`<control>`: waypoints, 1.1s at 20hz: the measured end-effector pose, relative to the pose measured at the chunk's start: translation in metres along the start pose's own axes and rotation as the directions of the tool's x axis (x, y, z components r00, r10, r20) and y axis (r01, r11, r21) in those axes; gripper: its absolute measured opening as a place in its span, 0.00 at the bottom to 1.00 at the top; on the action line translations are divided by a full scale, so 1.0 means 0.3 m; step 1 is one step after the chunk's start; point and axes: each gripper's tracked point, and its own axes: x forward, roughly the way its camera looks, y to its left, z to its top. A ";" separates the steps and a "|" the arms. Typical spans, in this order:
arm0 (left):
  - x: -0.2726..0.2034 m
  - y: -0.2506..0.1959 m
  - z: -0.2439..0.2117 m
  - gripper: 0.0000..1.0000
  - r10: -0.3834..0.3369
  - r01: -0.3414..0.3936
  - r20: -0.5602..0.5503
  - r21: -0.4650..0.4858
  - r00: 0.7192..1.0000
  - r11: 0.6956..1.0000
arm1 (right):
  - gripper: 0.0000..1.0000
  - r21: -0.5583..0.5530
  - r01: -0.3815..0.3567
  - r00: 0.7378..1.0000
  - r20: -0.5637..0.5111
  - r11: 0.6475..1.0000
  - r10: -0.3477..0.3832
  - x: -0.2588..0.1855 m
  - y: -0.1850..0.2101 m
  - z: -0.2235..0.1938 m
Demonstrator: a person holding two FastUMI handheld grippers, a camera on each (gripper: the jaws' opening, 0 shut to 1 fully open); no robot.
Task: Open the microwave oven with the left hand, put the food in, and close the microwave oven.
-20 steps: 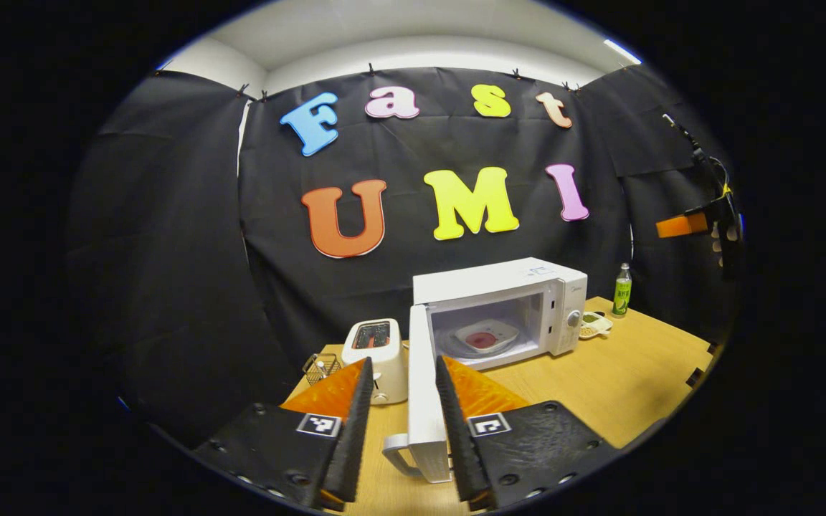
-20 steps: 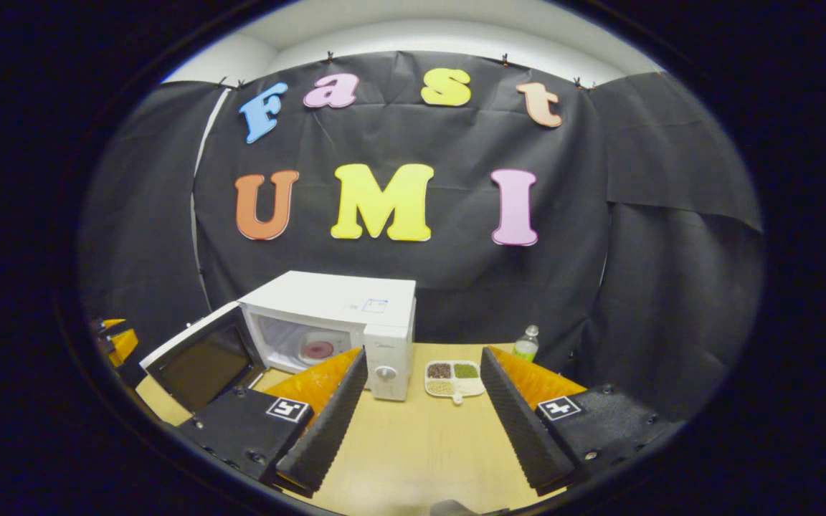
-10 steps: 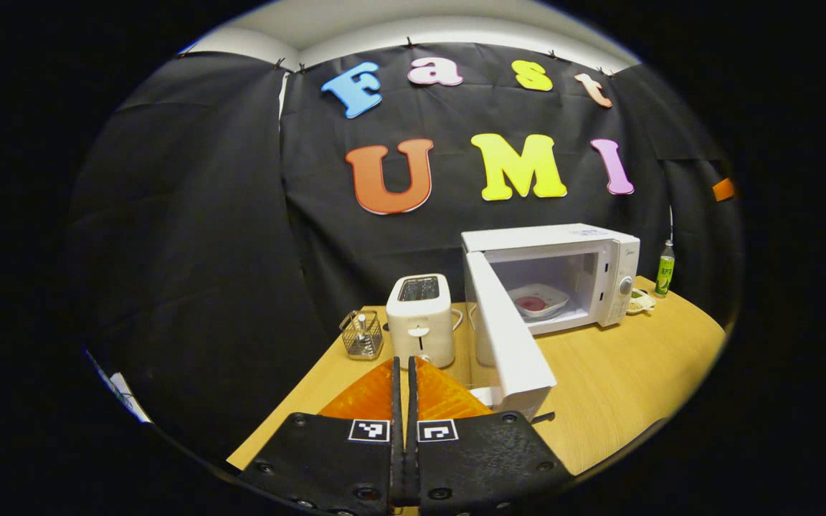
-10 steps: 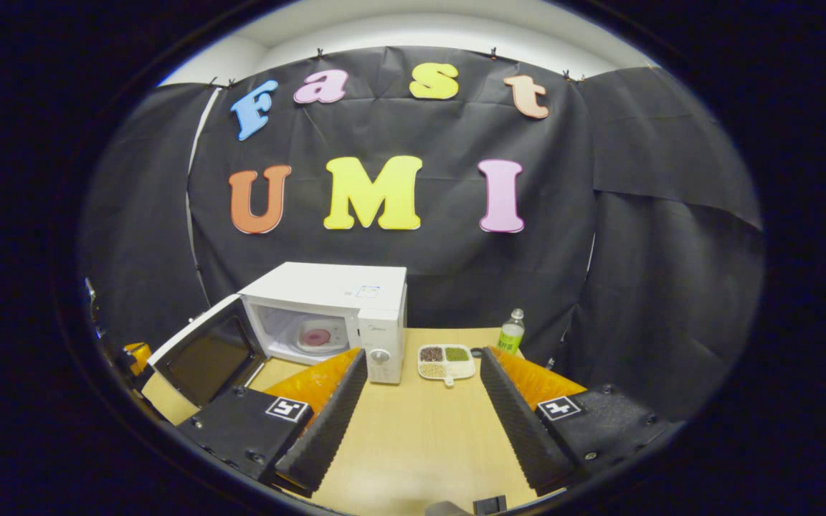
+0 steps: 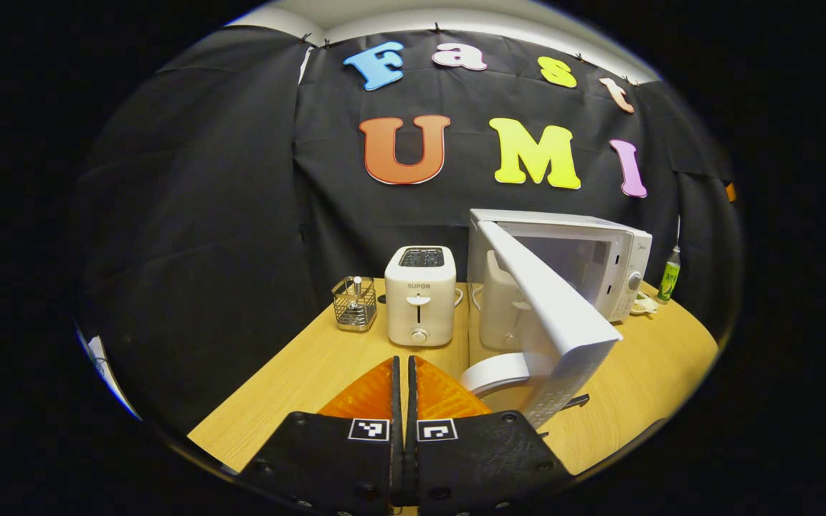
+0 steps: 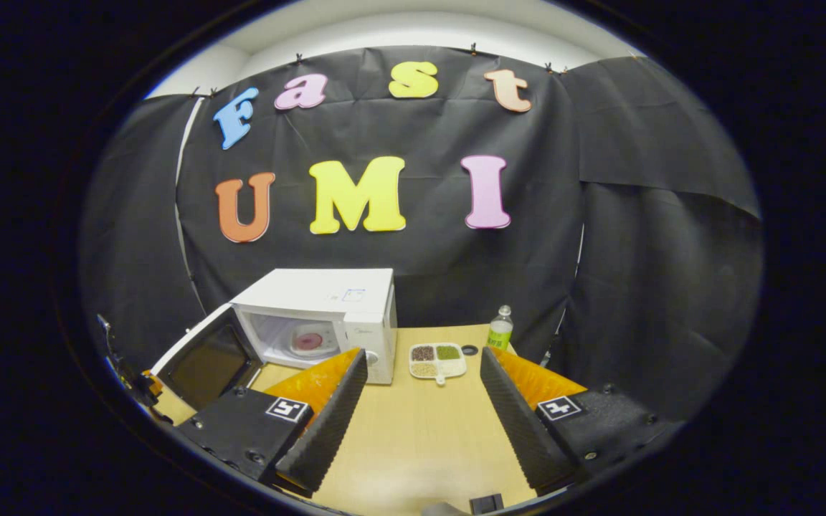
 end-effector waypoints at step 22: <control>0.046 -0.733 0.106 0.00 -0.380 0.370 0.037 0.164 0.924 0.915 | 0.92 0.034 -0.017 0.999 -0.041 0.999 0.018 -0.007 0.002 -0.018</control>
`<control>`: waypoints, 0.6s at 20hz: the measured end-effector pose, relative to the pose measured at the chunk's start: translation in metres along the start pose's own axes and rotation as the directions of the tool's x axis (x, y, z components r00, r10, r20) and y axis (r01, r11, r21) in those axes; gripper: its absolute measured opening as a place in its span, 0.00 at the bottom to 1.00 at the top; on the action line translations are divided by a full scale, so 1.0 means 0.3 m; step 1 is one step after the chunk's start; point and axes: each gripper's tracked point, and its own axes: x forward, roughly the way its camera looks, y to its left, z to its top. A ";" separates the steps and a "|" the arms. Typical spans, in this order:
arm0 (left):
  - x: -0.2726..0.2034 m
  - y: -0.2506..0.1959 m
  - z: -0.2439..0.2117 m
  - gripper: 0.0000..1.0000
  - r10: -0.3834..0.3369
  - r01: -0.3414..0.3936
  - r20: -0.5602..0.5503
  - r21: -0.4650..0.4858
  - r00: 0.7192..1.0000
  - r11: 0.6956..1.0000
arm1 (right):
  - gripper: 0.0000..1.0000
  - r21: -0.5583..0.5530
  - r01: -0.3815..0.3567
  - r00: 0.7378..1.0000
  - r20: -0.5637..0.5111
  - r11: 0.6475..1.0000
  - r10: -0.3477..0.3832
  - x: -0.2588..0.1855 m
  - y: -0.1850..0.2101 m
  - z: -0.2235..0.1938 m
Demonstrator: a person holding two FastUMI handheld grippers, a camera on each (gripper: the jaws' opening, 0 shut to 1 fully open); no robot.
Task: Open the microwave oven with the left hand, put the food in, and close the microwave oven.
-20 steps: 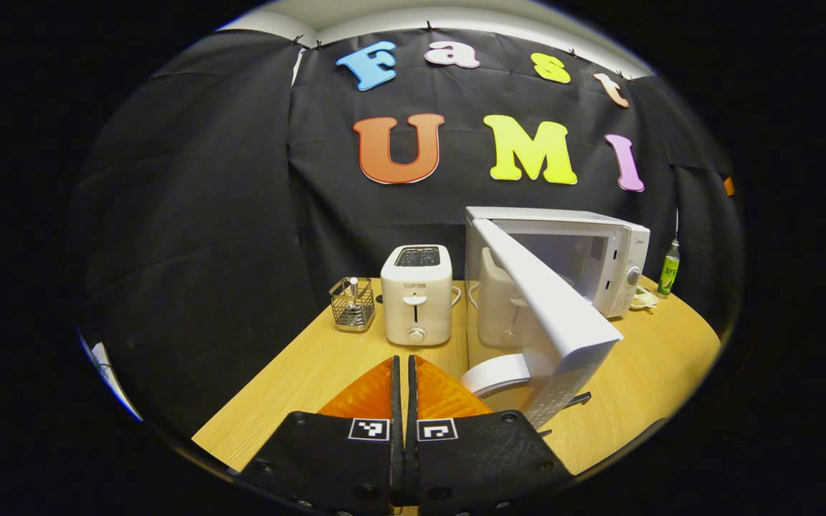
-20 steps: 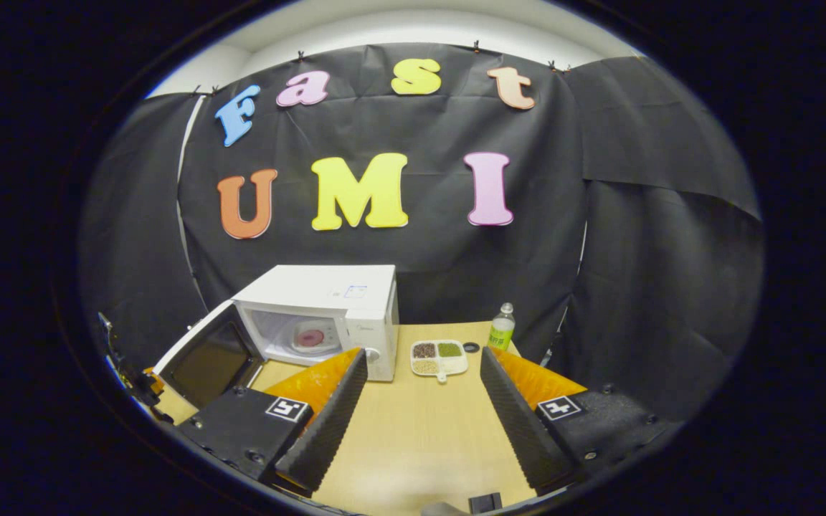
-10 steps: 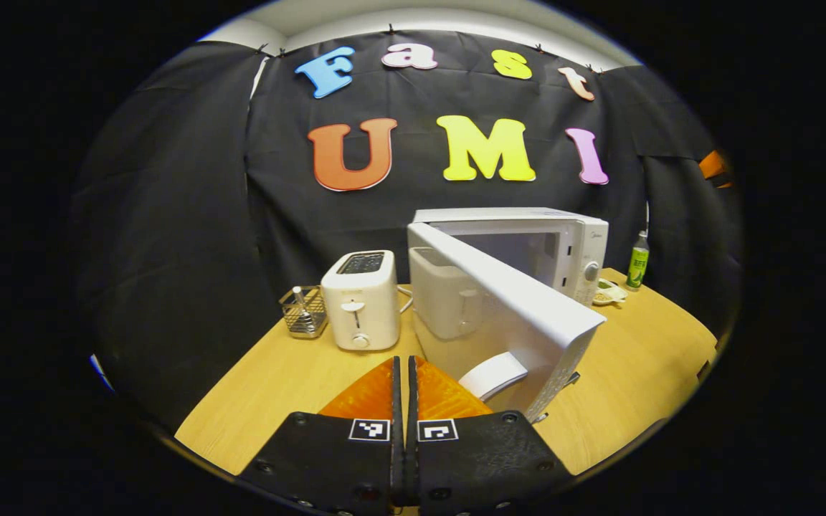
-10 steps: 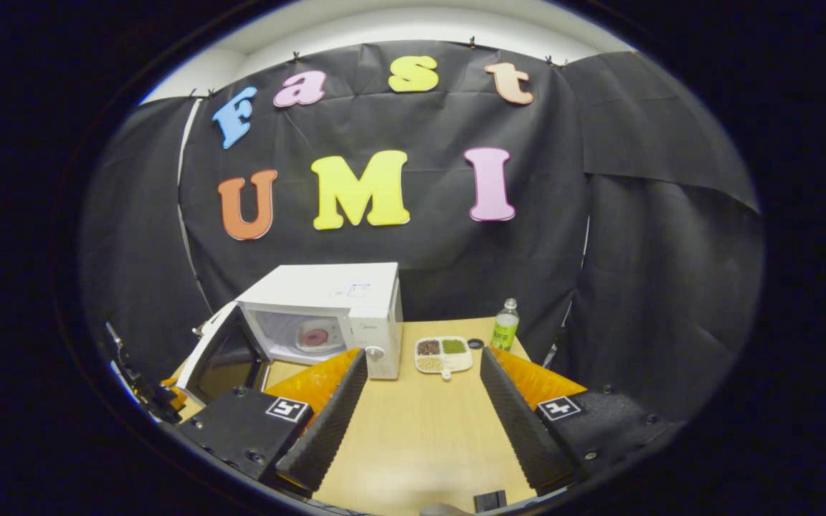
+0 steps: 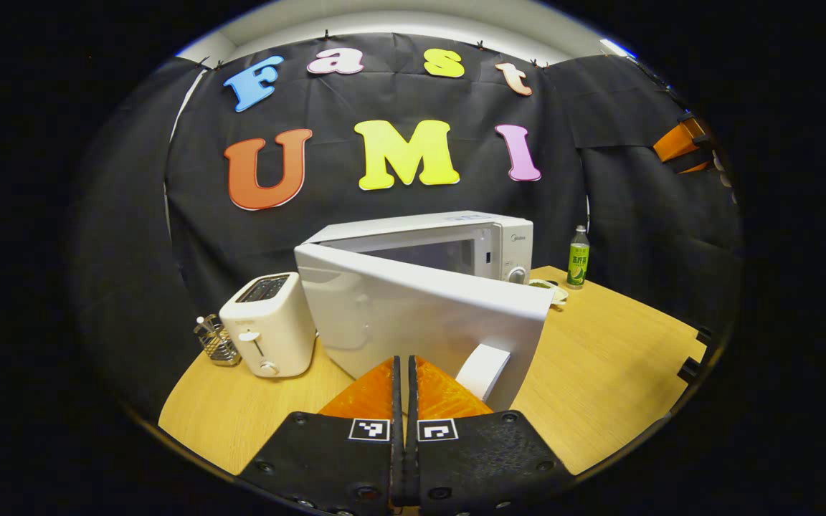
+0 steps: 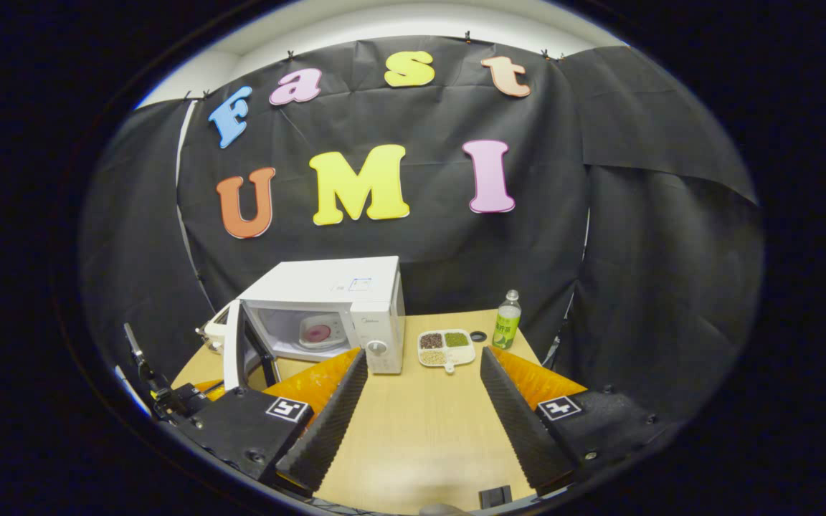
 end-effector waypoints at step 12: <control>0.272 -0.224 0.103 0.00 -0.121 0.121 0.035 0.028 0.992 0.992 | 0.92 0.010 0.081 0.997 -0.006 0.997 -0.081 0.006 -0.124 0.020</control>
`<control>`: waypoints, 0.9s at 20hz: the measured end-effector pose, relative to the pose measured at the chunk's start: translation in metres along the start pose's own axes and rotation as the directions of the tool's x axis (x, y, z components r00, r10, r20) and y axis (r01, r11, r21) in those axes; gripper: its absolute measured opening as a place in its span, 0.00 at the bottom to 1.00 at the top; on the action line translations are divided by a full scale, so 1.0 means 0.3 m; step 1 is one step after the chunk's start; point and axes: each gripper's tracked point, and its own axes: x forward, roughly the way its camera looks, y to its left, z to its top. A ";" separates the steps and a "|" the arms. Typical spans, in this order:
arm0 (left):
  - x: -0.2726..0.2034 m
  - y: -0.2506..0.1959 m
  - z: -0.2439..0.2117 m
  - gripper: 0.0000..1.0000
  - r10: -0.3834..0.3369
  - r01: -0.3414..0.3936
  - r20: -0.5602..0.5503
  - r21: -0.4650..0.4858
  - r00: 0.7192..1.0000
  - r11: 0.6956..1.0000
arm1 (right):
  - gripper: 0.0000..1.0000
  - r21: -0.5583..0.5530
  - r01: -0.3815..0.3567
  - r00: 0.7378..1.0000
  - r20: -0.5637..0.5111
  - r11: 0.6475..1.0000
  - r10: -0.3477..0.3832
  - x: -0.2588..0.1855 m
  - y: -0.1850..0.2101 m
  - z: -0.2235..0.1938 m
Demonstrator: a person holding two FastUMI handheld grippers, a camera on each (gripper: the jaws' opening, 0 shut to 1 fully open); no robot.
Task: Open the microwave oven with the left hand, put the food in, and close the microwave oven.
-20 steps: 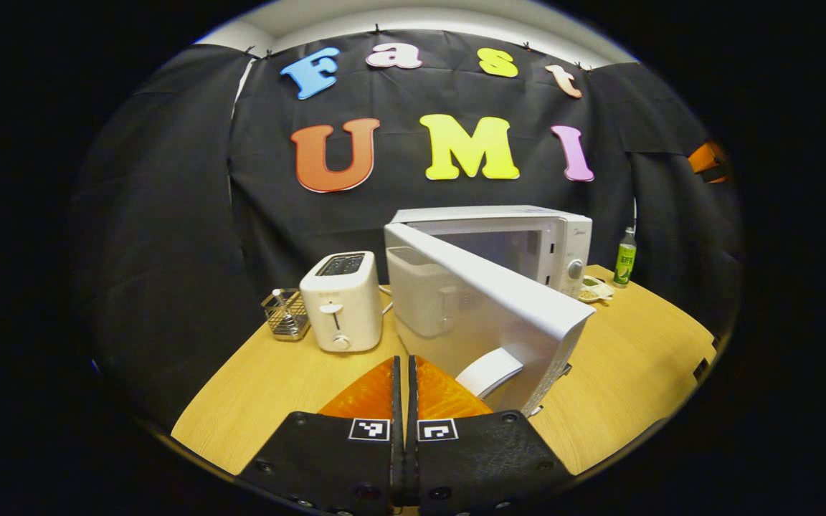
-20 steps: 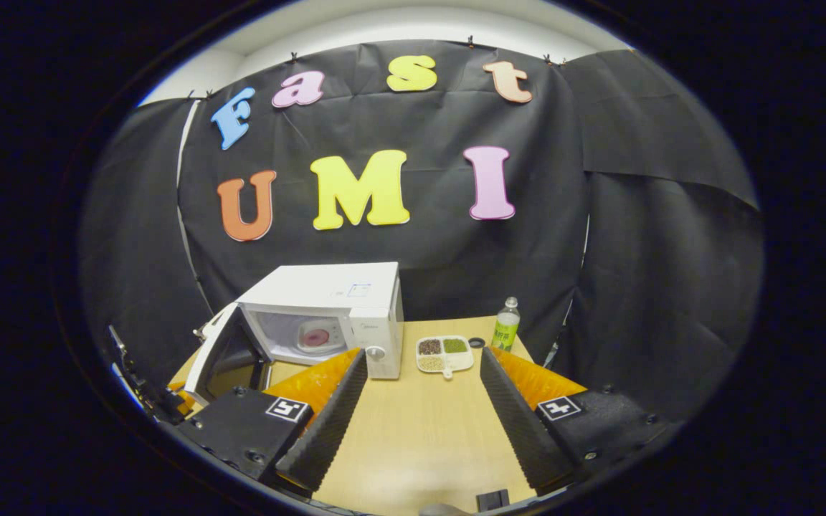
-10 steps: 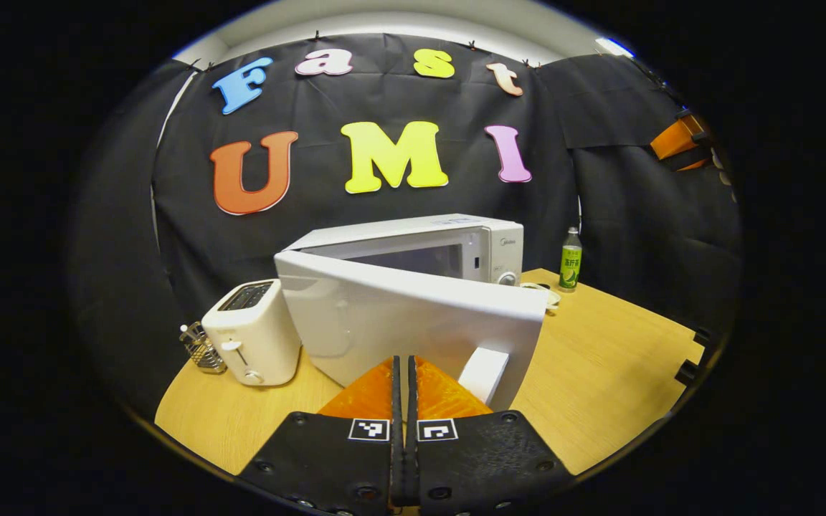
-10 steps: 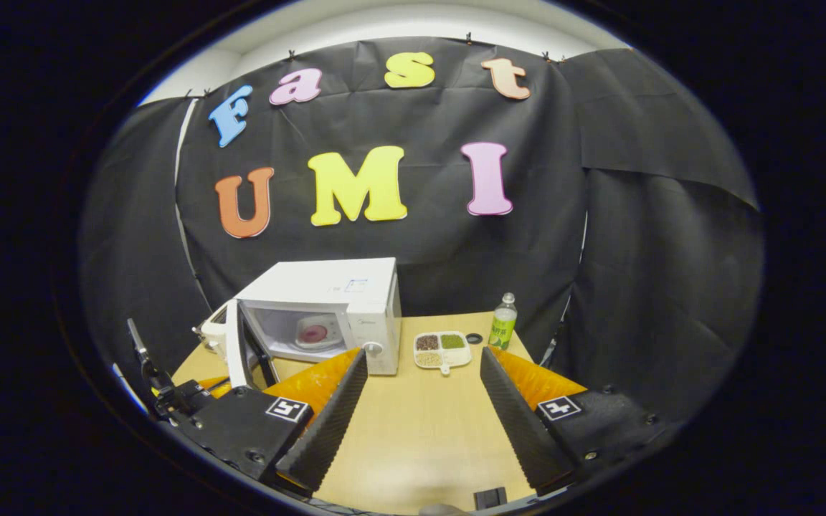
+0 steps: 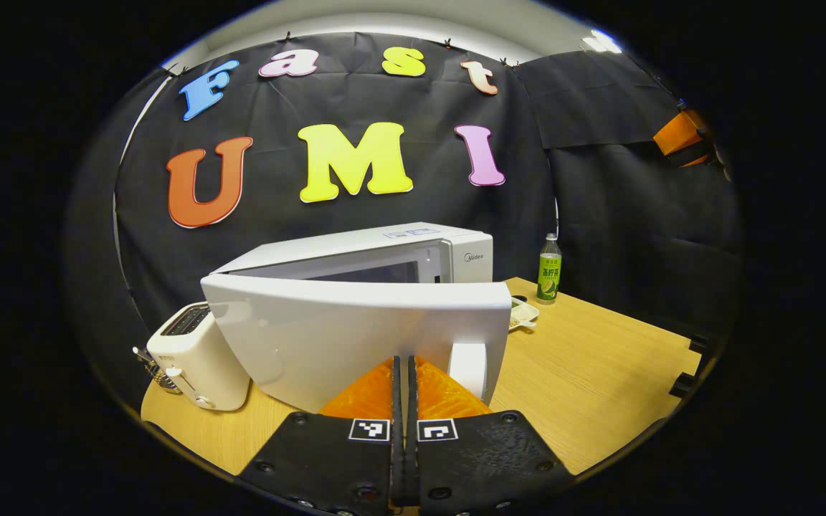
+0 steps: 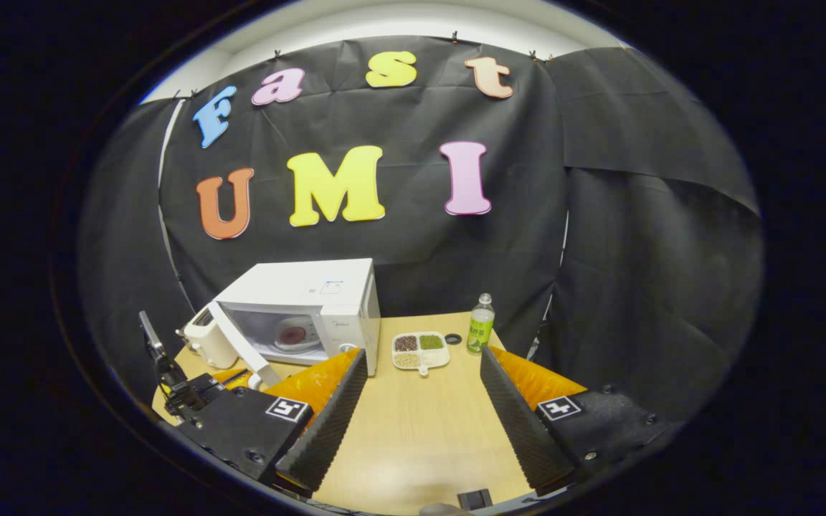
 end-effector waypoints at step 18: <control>0.388 -0.055 0.079 0.00 0.020 -0.020 0.001 -0.025 1.000 0.999 | 0.92 0.029 0.049 0.999 -0.011 0.998 -0.048 0.084 -0.138 0.006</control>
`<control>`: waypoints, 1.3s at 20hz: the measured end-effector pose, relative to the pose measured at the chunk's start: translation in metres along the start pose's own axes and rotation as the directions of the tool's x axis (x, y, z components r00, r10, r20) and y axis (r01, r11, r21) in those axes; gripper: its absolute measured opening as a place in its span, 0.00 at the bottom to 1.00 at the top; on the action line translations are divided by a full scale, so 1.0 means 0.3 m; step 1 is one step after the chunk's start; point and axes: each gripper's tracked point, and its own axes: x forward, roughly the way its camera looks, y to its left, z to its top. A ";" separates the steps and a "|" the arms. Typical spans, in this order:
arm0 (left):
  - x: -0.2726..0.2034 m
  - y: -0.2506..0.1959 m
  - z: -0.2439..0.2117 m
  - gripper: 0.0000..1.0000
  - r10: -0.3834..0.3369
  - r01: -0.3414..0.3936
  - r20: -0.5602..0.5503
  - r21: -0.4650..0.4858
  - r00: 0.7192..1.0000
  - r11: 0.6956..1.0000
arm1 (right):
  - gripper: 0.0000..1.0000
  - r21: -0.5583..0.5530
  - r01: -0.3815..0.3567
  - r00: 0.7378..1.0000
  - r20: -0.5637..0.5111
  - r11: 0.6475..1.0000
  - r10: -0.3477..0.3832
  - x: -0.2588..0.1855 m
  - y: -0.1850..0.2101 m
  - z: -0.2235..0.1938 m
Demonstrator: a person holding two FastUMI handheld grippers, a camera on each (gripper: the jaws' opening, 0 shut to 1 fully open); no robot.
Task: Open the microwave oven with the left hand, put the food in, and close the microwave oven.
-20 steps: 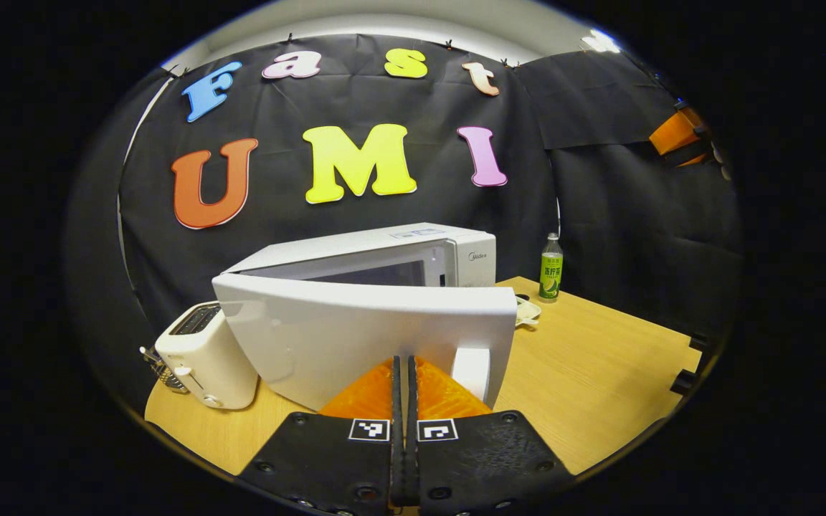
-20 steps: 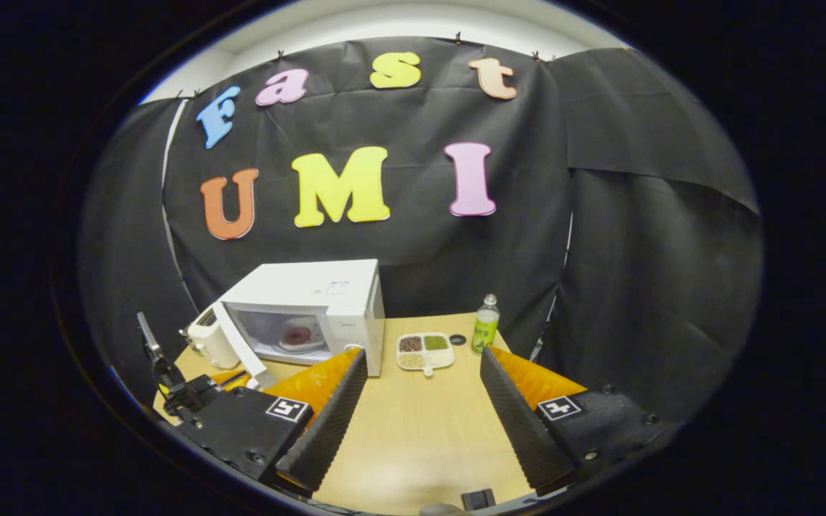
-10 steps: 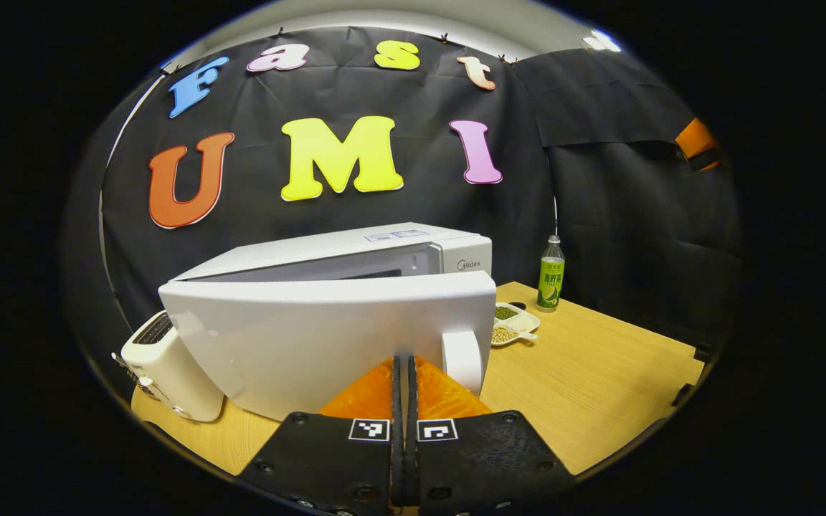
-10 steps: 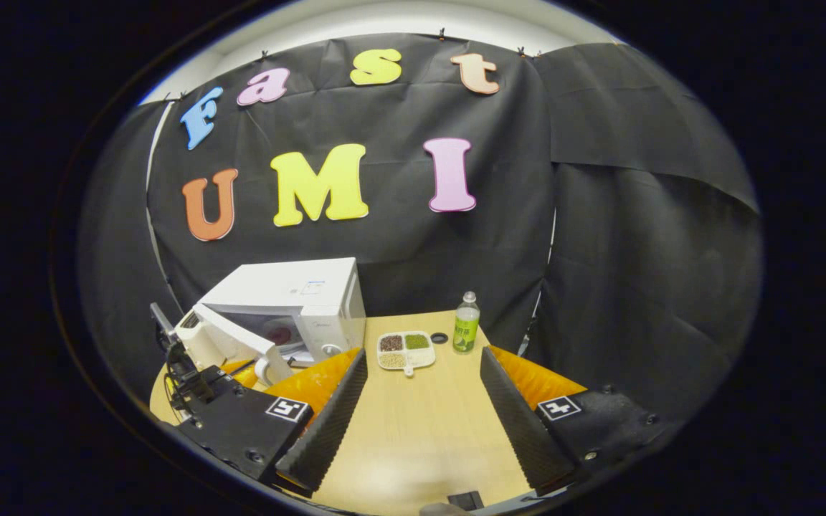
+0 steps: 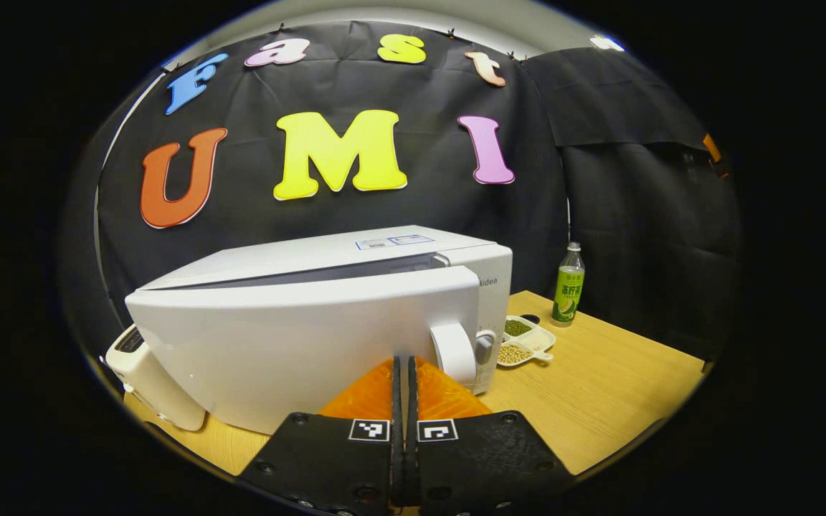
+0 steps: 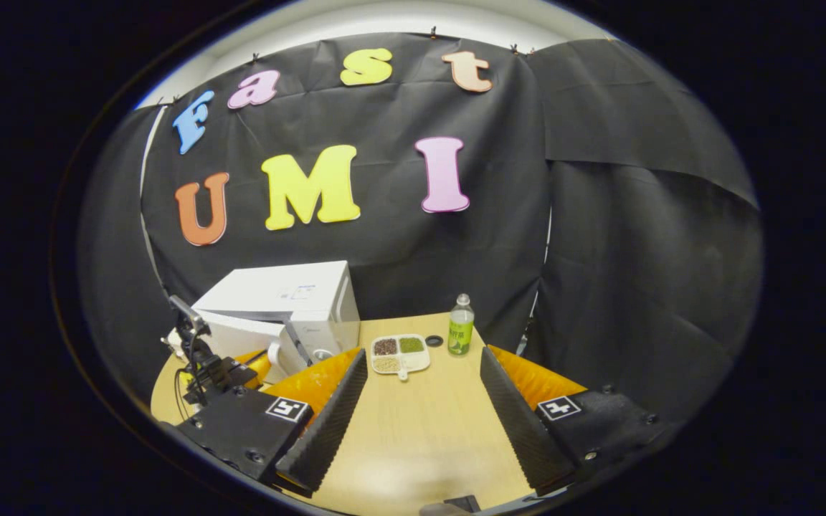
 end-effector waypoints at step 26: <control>-0.263 0.077 0.111 0.95 0.142 -0.142 -0.003 -0.060 0.990 0.988 | 1.00 -0.076 -0.043 0.996 0.073 0.996 0.048 -0.075 0.101 0.009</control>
